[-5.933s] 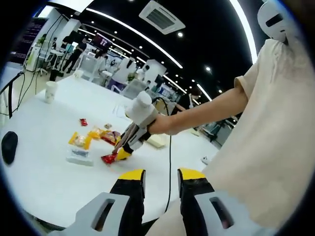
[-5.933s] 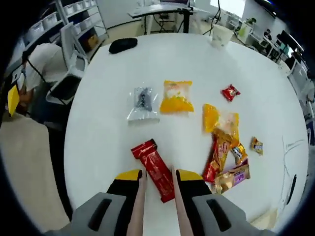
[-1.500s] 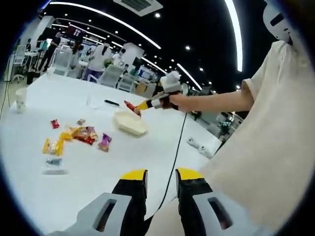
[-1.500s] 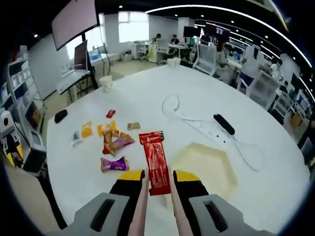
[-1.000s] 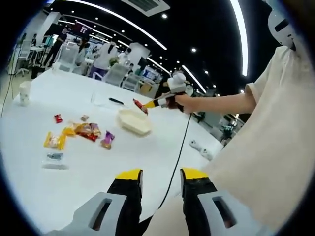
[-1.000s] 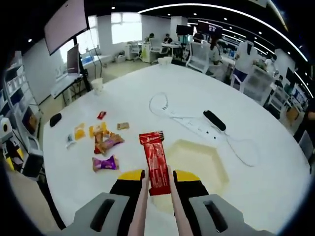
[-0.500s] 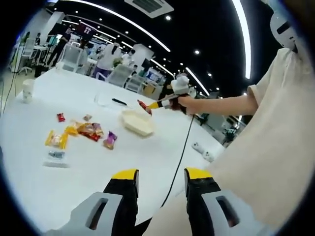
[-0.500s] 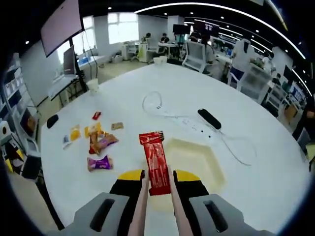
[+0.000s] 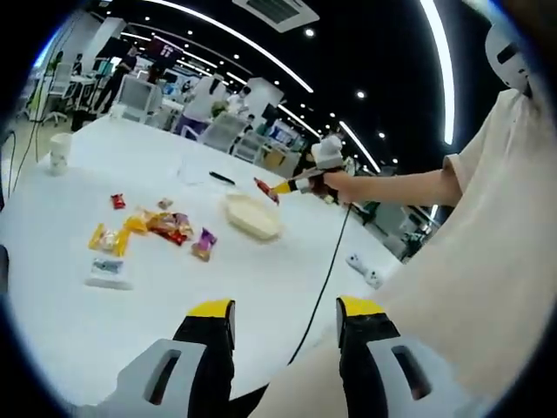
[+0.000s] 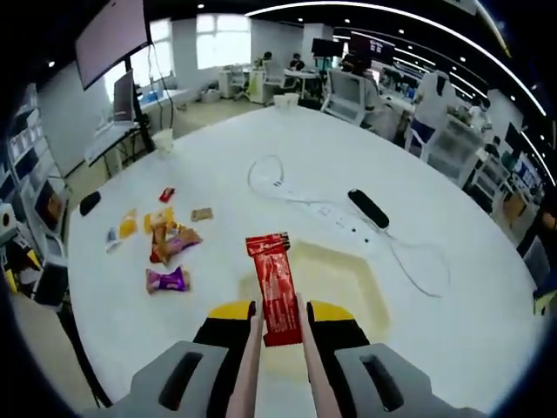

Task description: Place the target food into the container with the food tongs after gripping and lifting it, then release it inside without dropping or visibly crushing the food.

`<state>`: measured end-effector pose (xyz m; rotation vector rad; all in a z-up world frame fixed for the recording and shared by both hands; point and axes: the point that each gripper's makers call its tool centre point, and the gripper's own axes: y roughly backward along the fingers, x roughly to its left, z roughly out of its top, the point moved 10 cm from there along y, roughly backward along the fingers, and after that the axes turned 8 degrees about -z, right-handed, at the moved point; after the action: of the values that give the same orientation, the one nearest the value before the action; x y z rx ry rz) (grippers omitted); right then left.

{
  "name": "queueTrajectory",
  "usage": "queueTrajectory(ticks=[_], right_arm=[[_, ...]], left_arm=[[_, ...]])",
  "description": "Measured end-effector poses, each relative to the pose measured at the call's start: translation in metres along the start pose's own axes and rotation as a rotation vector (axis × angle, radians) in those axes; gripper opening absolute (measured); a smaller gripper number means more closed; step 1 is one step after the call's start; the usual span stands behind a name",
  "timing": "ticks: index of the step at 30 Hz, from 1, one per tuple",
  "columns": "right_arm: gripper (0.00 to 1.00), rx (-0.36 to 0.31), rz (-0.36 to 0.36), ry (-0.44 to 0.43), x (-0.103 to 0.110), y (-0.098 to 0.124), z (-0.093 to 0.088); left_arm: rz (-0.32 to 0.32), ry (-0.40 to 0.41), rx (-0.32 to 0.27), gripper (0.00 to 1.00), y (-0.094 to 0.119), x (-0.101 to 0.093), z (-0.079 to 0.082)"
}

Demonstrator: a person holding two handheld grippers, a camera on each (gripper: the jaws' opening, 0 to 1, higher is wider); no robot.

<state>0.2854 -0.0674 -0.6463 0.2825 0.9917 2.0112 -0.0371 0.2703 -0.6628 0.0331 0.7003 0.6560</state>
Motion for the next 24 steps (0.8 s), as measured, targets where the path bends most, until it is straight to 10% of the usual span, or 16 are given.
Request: queueTrajectory(ticks=[24], right_arm=[[0.23,0.004,-0.022,0.039,-0.0038,0.003,0.0046]], left_arm=[[-0.008,0.007,-0.014,0.45,0.0015,0.0013,-0.0009]])
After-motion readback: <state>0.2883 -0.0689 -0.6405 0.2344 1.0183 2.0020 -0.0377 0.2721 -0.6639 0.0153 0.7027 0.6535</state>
